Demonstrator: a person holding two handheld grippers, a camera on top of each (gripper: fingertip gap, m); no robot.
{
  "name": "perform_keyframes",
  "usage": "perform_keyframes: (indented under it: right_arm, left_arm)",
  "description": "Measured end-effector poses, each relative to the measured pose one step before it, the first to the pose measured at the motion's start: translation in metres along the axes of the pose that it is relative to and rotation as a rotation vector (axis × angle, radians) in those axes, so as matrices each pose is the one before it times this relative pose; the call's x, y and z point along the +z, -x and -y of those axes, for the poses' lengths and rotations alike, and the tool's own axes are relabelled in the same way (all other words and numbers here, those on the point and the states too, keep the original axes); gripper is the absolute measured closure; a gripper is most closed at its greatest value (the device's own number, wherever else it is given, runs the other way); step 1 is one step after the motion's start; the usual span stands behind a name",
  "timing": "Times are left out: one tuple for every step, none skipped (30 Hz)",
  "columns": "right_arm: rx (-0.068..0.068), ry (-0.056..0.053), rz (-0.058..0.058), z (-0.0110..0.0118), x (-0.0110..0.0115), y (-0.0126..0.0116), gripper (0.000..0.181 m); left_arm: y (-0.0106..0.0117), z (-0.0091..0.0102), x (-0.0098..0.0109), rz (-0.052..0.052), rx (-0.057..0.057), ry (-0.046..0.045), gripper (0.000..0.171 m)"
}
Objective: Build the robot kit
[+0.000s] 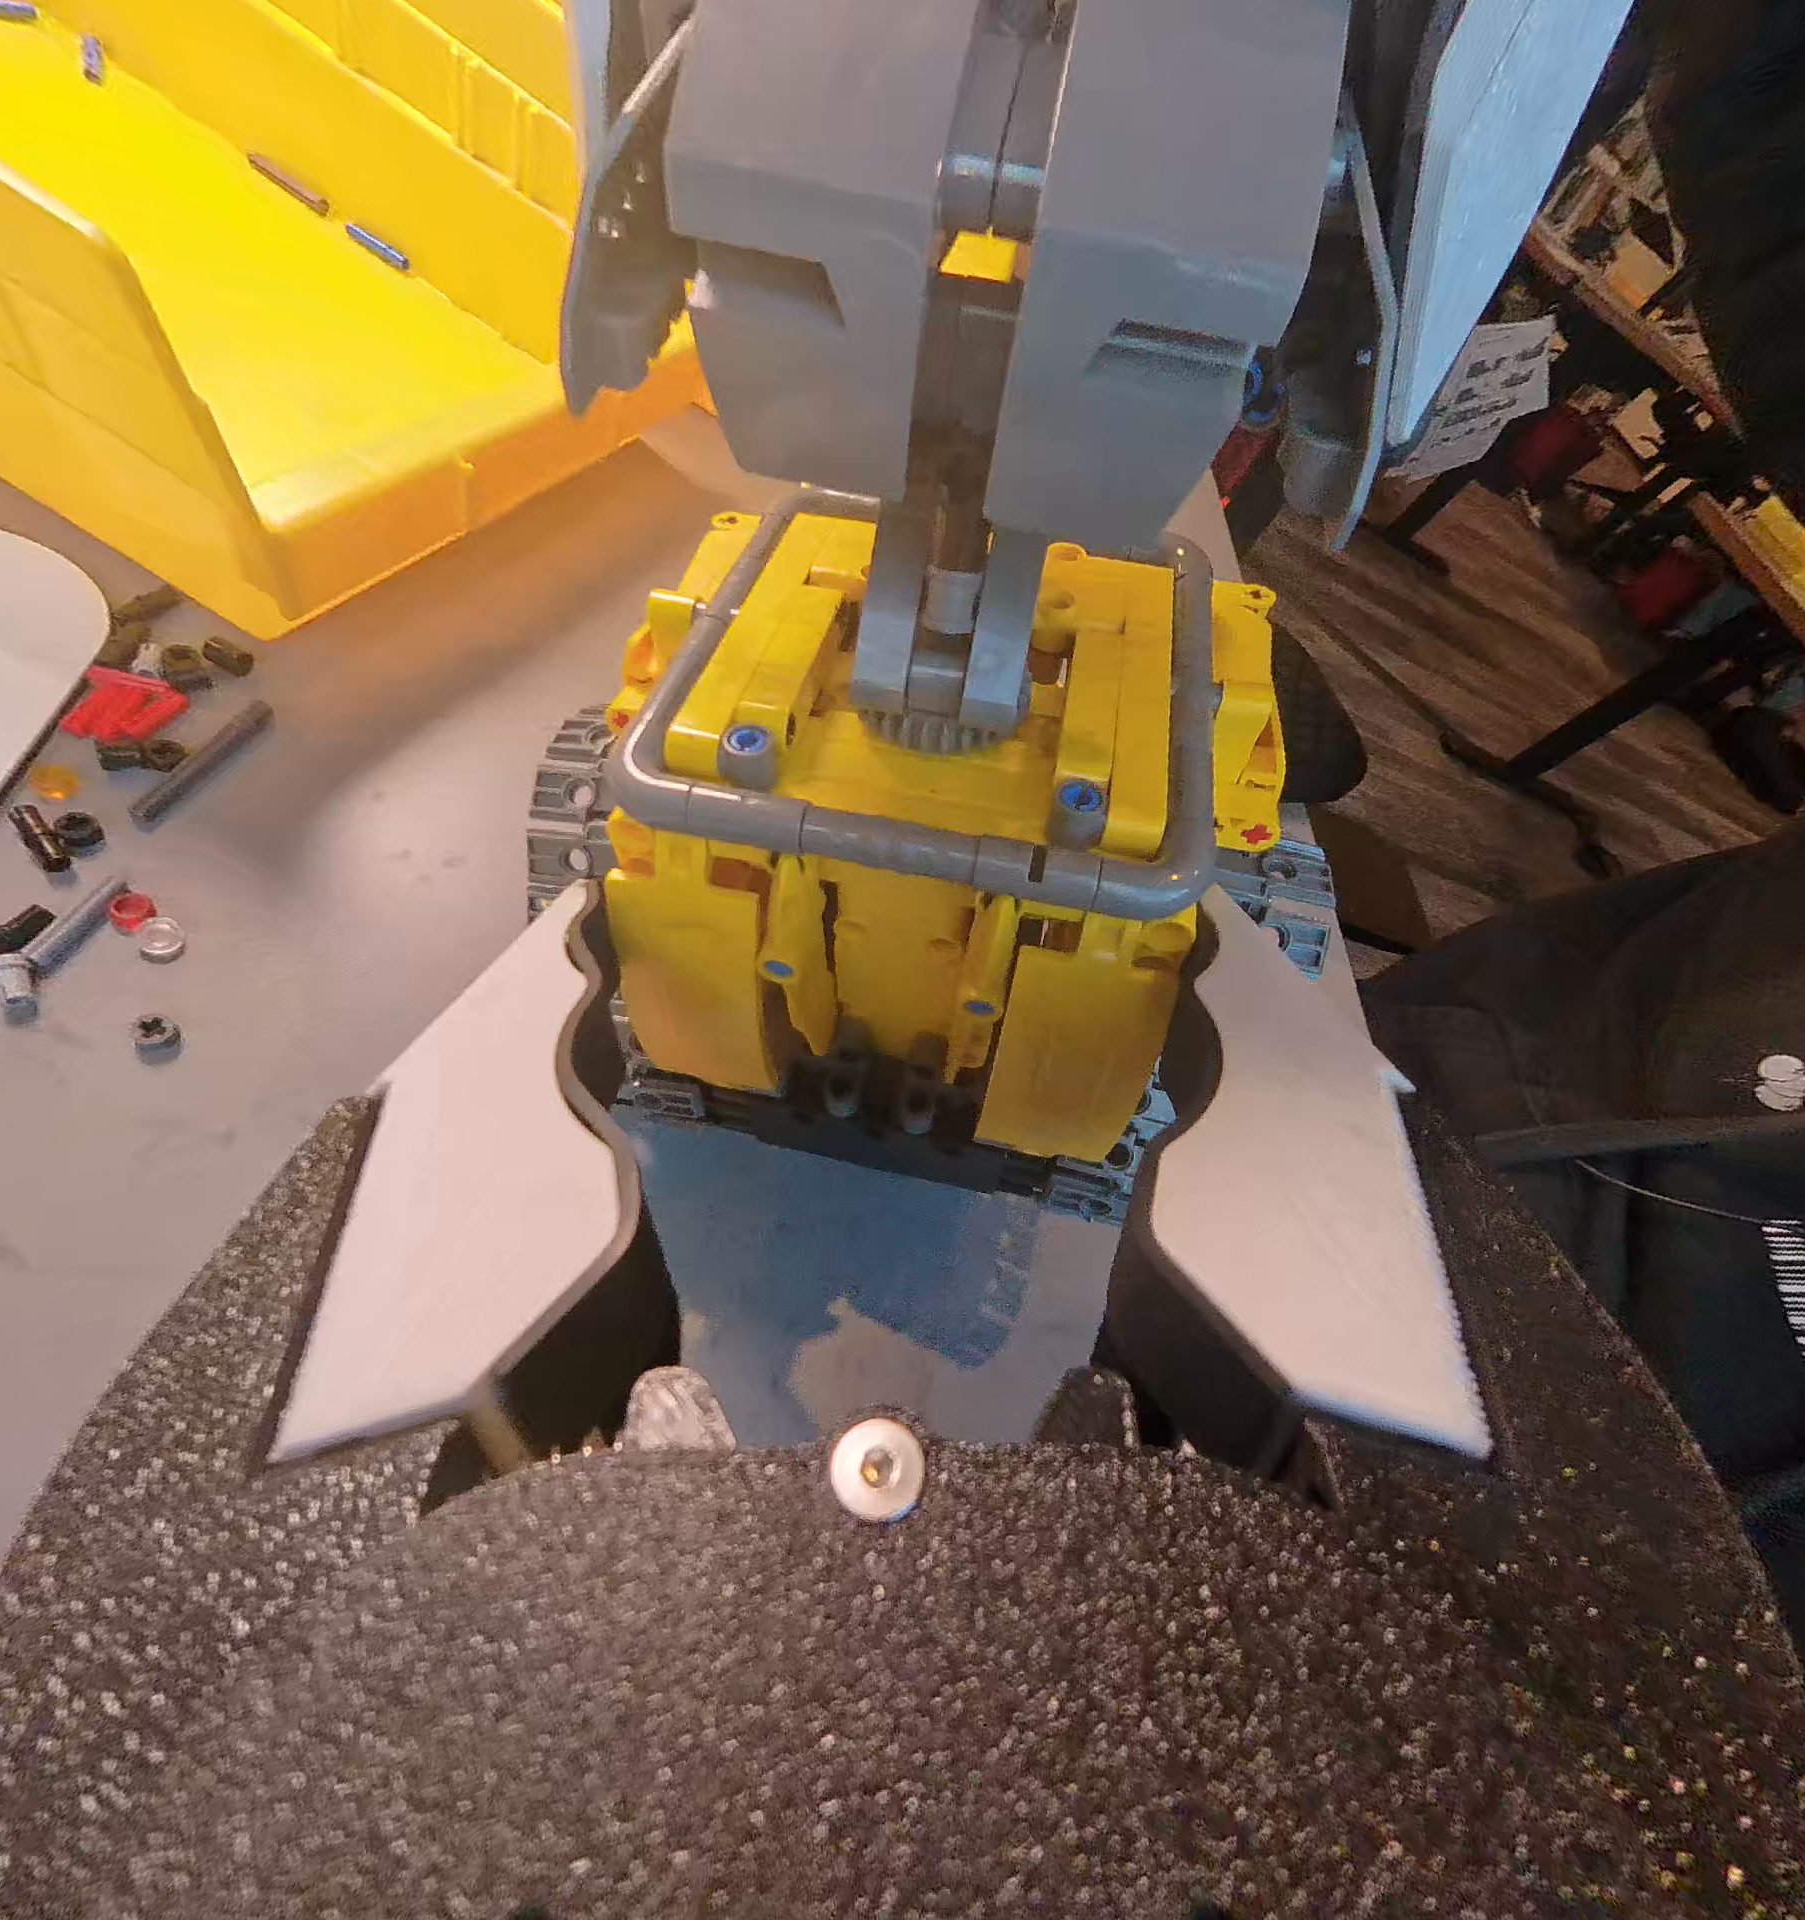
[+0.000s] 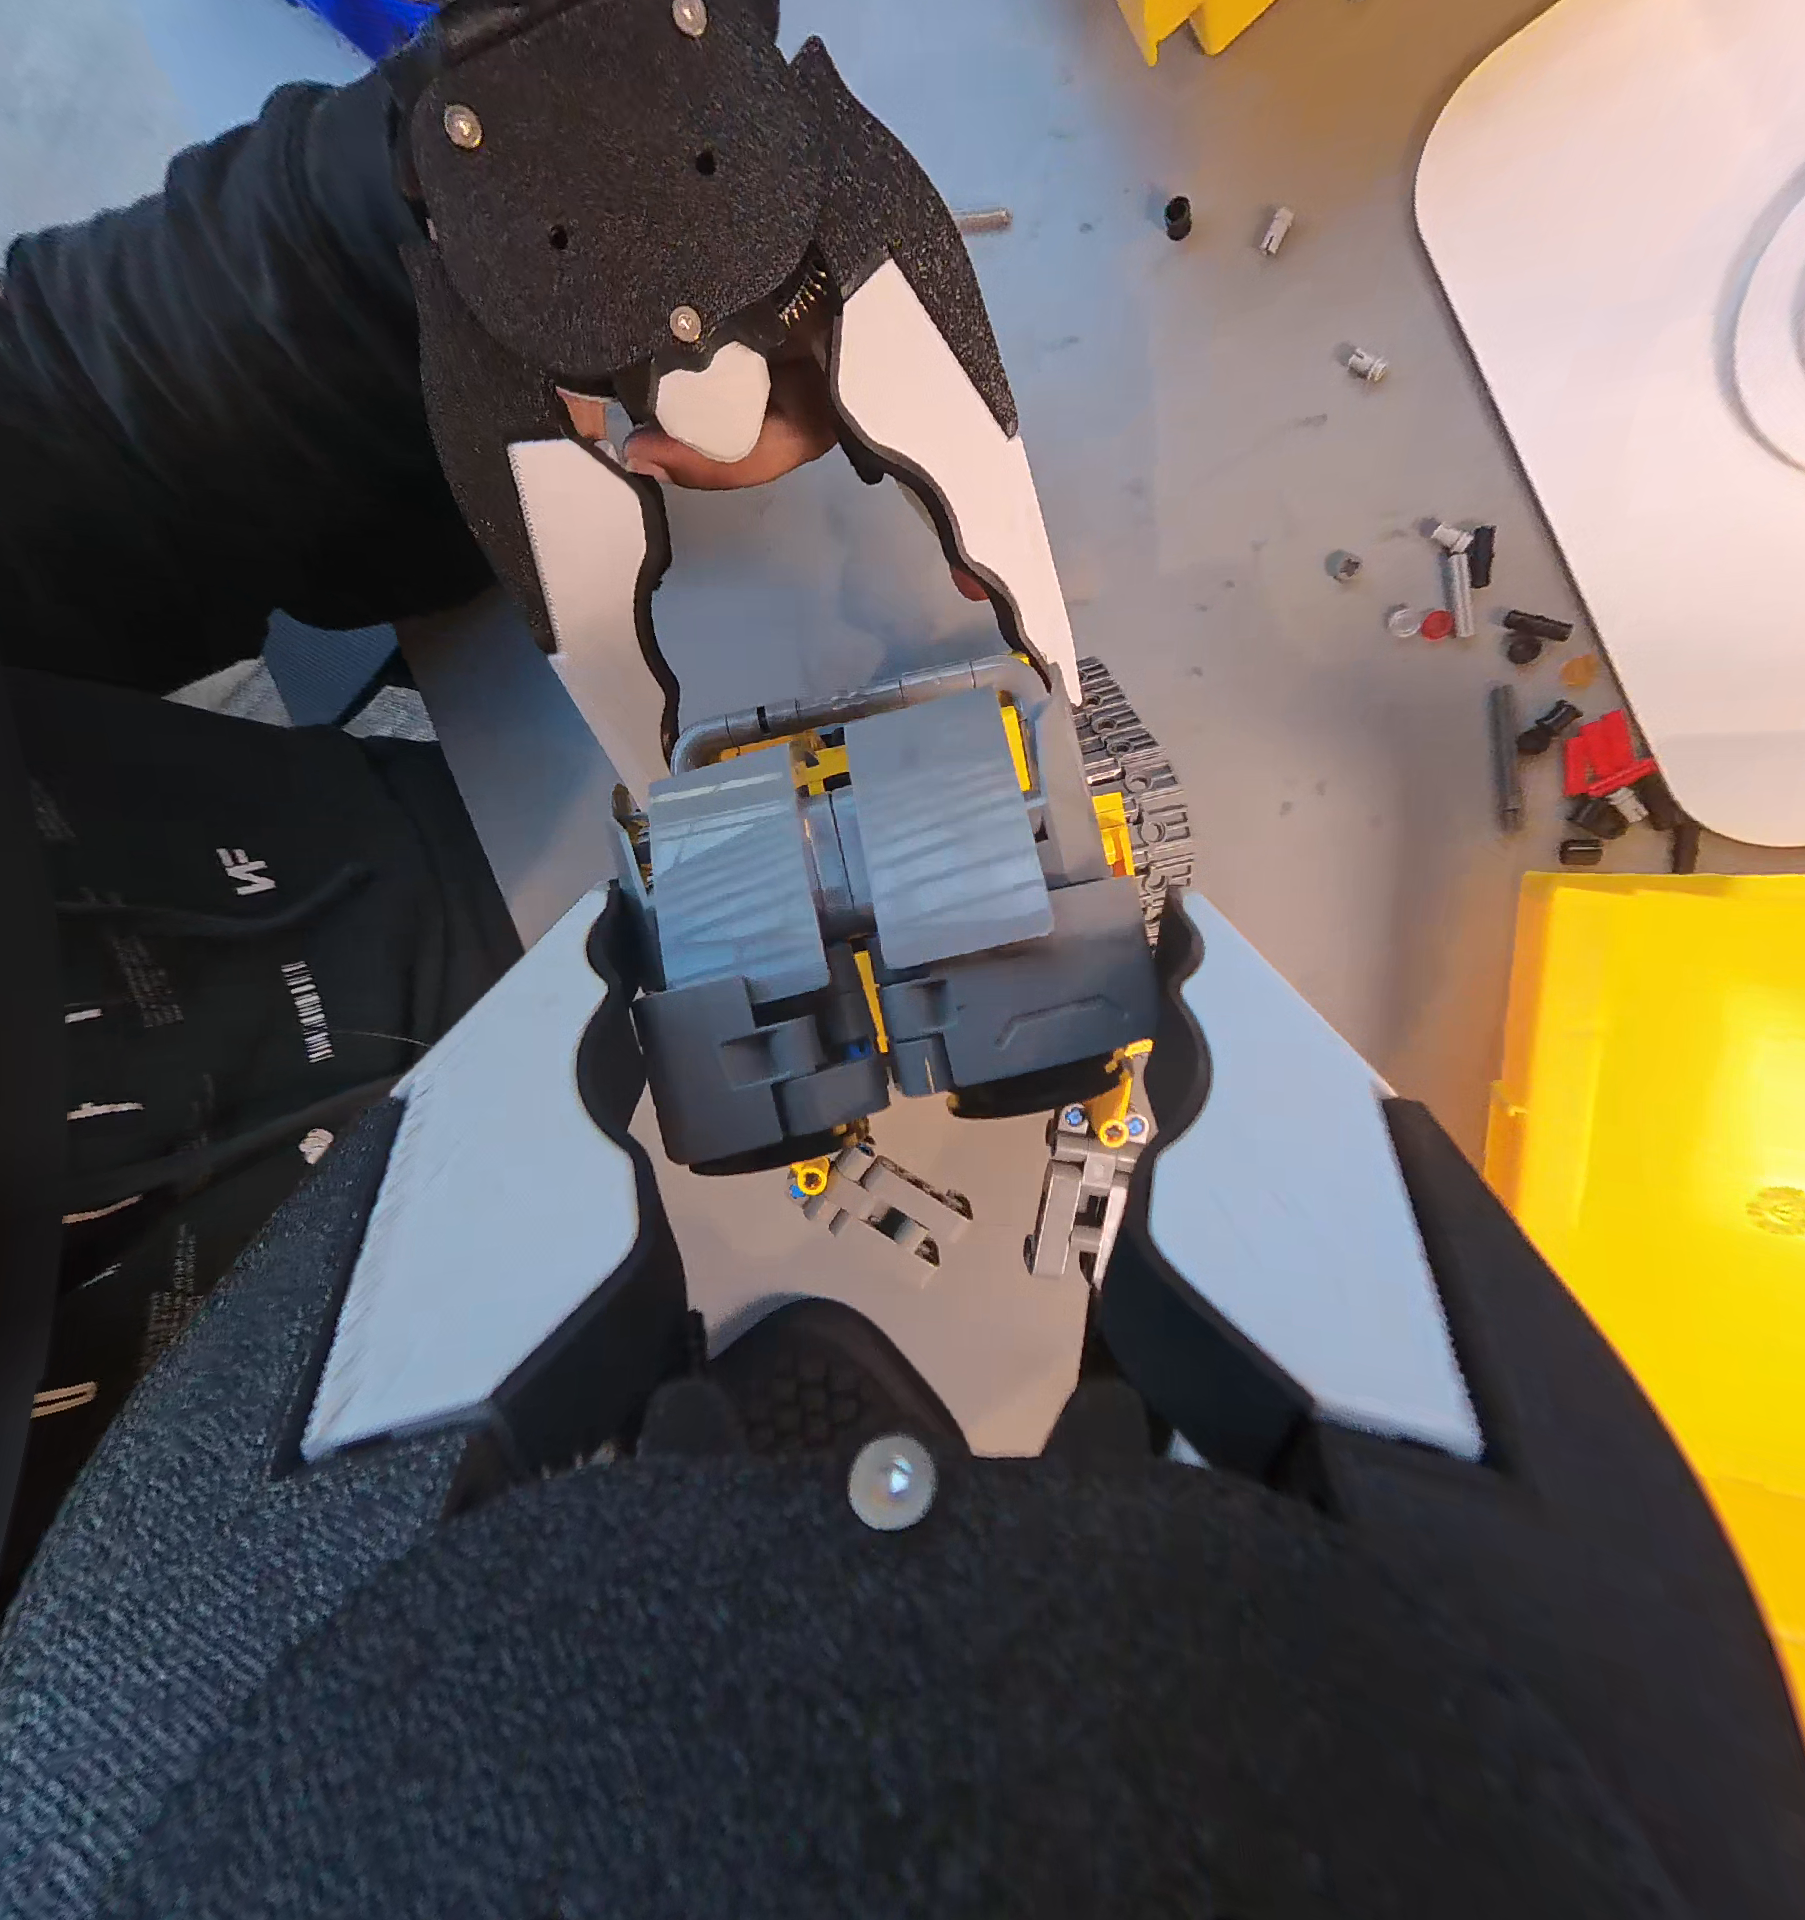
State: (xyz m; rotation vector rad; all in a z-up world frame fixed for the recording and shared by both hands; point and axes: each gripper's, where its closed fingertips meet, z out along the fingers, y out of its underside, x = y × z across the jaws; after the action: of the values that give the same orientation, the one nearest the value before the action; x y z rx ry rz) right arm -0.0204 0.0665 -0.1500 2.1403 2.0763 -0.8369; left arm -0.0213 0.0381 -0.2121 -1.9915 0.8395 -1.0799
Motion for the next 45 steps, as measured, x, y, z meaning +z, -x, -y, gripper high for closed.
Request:
perform_keyframes:
  right_arm:
    - [0.0114, -0.0041, 0.0118, 0.00070, -0.00008, -0.00013, 0.082]
    - [0.0076, -0.0038, 0.0086, 0.00035, -0.00002, -0.00037, 0.082]
    - [0.0060, -0.0041, 0.0085, 0.00008, 0.00028, -0.00033, 0.082]
    - [0.0064, -0.0051, 0.0085, 0.00021, 0.00009, -0.00031, 0.082]
    - [0.0035, -0.0035, 0.0073, 0.00001, -0.00004, -0.00023, 0.082]
    - [0.0046, -0.0040, 0.0075, 0.00012, -0.00010, -0.00032, 0.082]
    - [0.0052, -0.0036, 0.0079, 0.00021, 0.00006, -0.00018, 0.082]
    - [0.0058, -0.0039, 0.0071, 0.00023, 0.00015, -0.00029, 0.082]
    - [0.0051, -0.0062, 0.0052, 0.00057, 0.00001, -0.00047, 0.082]
    - [0.0034, -0.0056, 0.0040, 0.00011, -0.00013, -0.00042, 0.082]
    - [0.0049, -0.0044, 0.0050, -0.00030, -0.00043, -0.00035, 0.082]
    - [0.0036, -0.0033, 0.0047, -0.00082, -0.00037, -0.00019, 0.082]
    - [0.0017, -0.0037, 0.0043, -0.00097, -0.00037, -0.00006, 0.082]
    - [0.0013, -0.0041, 0.0057, -0.00114, -0.00030, 0.00014, 0.083]
    - [0.0020, -0.0027, 0.0075, -0.00175, -0.00020, 0.00047, 0.083]
    - [0.0027, -0.0004, 0.0078, -0.00218, -0.00014, 0.00040, 0.083]
    - [0.0030, -0.0019, 0.0044, -0.00184, -0.00056, 0.00003, 0.082]
    - [0.0026, -0.0008, -0.0008, -0.00178, -0.00113, -0.00063, 0.083]
    - [0.0007, 0.0036, -0.0041, -0.00215, -0.00151, -0.00091, 0.083]
    - [0.0024, 0.0033, -0.0062, -0.00187, -0.00152, -0.00112, 0.084]
    - [0.0040, 0.0000, -0.0068, -0.00112, -0.00172, -0.00137, 0.085]
    - [0.0034, 0.0011, -0.0049, -0.00114, -0.00132, -0.00092, 0.086]
    - [0.0022, 0.0018, -0.0039, -0.00090, -0.00065, -0.00038, 0.087]
    - [0.0017, 0.0009, -0.0022, -0.00023, -0.00009, 0.00003, 0.087]
    - [-0.0002, 0.0020, -0.0015, 0.00006, 0.00030, 0.00044, 0.087]
    - [-0.0035, 0.0015, -0.0030, 0.00067, 0.00034, 0.00045, 0.087]
    - [-0.0038, 0.0016, -0.0039, 0.00094, 0.00021, 0.00033, 0.087]
    - [-0.0038, -0.0005, -0.0050, 0.00174, 0.00017, 0.00014, 0.087]
    - [-0.0030, -0.0015, -0.0056, 0.00225, 0.00013, -0.00009, 0.087]
    - [-0.0037, -0.0003, -0.0053, 0.00239, 0.00008, -0.00005, 0.086]
    - [-0.0067, 0.0078, -0.0067, 0.00134, 0.00038, 0.00012, 0.086]
    - [-0.0081, 0.0101, -0.0107, 0.00117, 0.00063, -0.00028, 0.086]
    - [-0.0099, 0.0115, -0.0115, 0.00090, 0.00131, -0.00027, 0.085]
    - [-0.0085, 0.0106, -0.0086, 0.00111, 0.00202, 0.00014, 0.084]
    - [-0.0090, 0.0122, -0.0053, 0.00092, 0.00248, 0.00084, 0.083]
    - [-0.0108, 0.0143, -0.0028, 0.00045, 0.00267, 0.00128, 0.082]
    - [-0.0109, 0.0138, 0.0069, 0.00016, 0.00237, 0.00280, 0.083]
    - [-0.0092, 0.0114, 0.0153, 0.00019, 0.00207, 0.00410, 0.087]
    - [-0.0123, 0.0050, -0.0078, 0.00083, 0.00122, 0.00032, 0.087]
    - [-0.0088, -0.0048, -0.0053, 0.00142, 0.00006, 0.00060, 0.087]
    - [-0.0037, 0.0017, -0.0040, -0.00035, 0.00010, -0.00005, 0.087]
    - [-0.0020, 0.0092, 0.0026, -0.00175, 0.00023, 0.00045, 0.087]
    - [-0.0057, 0.0083, 0.0051, -0.00131, 0.00029, 0.00054, 0.087]
    - [-0.0085, 0.0093, 0.0046, -0.00049, 0.00039, 0.00091, 0.087]
    - [-0.0201, 0.0210, 0.0033, -0.00106, 0.00045, 0.00127, 0.087]
  left_arm:
    - [-0.00002, 0.00017, -0.00046, -0.0085, -0.0070, 0.00437, 0.066]
    - [0.00011, -0.00014, -0.00047, -0.0060, -0.0031, 0.00498, 0.066]
    - [0.00000, -0.00018, -0.00034, -0.0049, -0.0023, 0.00435, 0.066]
    - [-0.00005, -0.00003, -0.00027, -0.0047, -0.0022, 0.00292, 0.066]
    - [-0.00020, 0.00003, -0.00024, -0.0057, -0.0035, 0.00176, 0.066]
    - [-0.00016, 0.00020, -0.00033, -0.0064, -0.0027, 0.00139, 0.065]
    - [-0.00009, -0.00004, -0.00037, -0.0071, -0.0022, 0.00074, 0.065]
    - [0.00024, 0.00006, -0.00048, -0.0068, -0.0028, -0.00135, 0.066]
    - [0.00035, 0.00009, -0.00063, -0.0063, -0.0034, -0.00291, 0.065]
    - [0.00028, 0.00022, -0.00057, -0.0061, -0.0037, -0.00421, 0.065]
    - [0.00017, 0.00024, -0.00048, -0.0049, -0.0024, -0.00465, 0.065]
    - [0.00027, 0.00007, -0.00040, -0.0036, -0.0014, -0.00357, 0.066]
    - [0.00001, -0.00009, -0.00030, -0.0024, 0.0009, -0.00117, 0.065]
    - [-0.00015, -0.00043, -0.00028, -0.0017, 0.0028, 0.00099, 0.066]
    - [-0.00027, -0.00046, -0.00029, -0.0015, 0.0032, 0.00265, 0.066]
    - [-0.00020, -0.00053, -0.00009, -0.0012, 0.0030, 0.00327, 0.066]
    - [-0.00016, -0.00024, -0.00027, -0.0013, 0.0015, 0.00176, 0.066]
    - [0.00010, 0.00004, -0.00016, -0.0019, -0.0004, -0.00011, 0.066]
    - [0.00018, 0.00019, -0.00019, -0.0025, -0.0022, -0.00121, 0.066]
    - [0.00023, 0.00015, -0.00022, -0.0028, -0.0032, -0.00126, 0.066]
    - [0.00036, 0.00027, -0.00025, -0.0021, -0.0032, -0.00224, 0.066]
    - [0.00043, 0.00048, -0.00007, -0.0013, -0.0034, -0.00358, 0.066]
    - [0.00021, 0.00033, 0.00004, -0.0011, -0.0023, -0.00226, 0.066]
    - [-0.00012, -0.00006, 0.00021, -0.0006, 0.0011, 0.00085, 0.066]
    - [-0.00026, -0.00043, 0.00007, 0.0001, 0.0033, 0.00258, 0.066]
    - [-0.00025, -0.00028, -0.00002, 0.0006, 0.0027, 0.00193, 0.066]
    - [-0.00013, -0.00021, 0.00000, 0.0004, 0.0013, 0.00040, 0.066]
    - [-0.00013, -0.00010, 0.00013, 0.0001, 0.0002, -0.00055, 0.066]
    - [-0.00002, 0.00006, 0.00019, 0.0003, 0.0002, -0.00016, 0.066]
    - [-0.00015, -0.00015, 0.00019, 0.0008, 0.0013, 0.00141, 0.065]
    - [0.00005, -0.00029, -0.00005, 0.0011, 0.0014, 0.00139, 0.065]
    - [0.00002, -0.00011, -0.00020, 0.0007, 0.0002, -0.00027, 0.066]
    - [0.00009, -0.00008, -0.00013, 0.0000, -0.0005, -0.00025, 0.066]
    - [-0.00016, -0.00006, 0.00006, -0.0005, 0.0003, 0.00016, 0.065]
    - [-0.00017, -0.00010, 0.00021, 0.0000, 0.0026, 0.00105, 0.065]
    - [-0.00032, -0.00045, 0.00007, 0.0009, 0.0044, 0.00267, 0.066]
    - [-0.00008, -0.00028, -0.00018, 0.0012, 0.0029, 0.00171, 0.066]
    - [-0.00019, -0.00040, -0.00017, -0.0001, 0.0008, 0.00054, 0.066]
    - [-0.00012, -0.00061, -0.00027, -0.0006, 0.0018, 0.00018, 0.066]
    - [-0.00008, -0.00025, -0.00026, -0.0006, 0.0002, -0.00225, 0.066]
    - [-0.00007, -0.00003, -0.00002, -0.0015, -0.0004, -0.00127, 0.066]
    - [-0.00035, -0.00012, 0.00044, -0.0019, 0.0053, 0.00166, 0.065]
    - [-0.00057, -0.00019, 0.00085, -0.0004, 0.0111, 0.00432, 0.065]
    - [-0.00092, -0.00035, 0.00086, -0.0002, 0.0129, 0.00682, 0.065]
    - [-0.00105, -0.00063, 0.00073, 0.0005, 0.0156, 0.00830, 0.065]
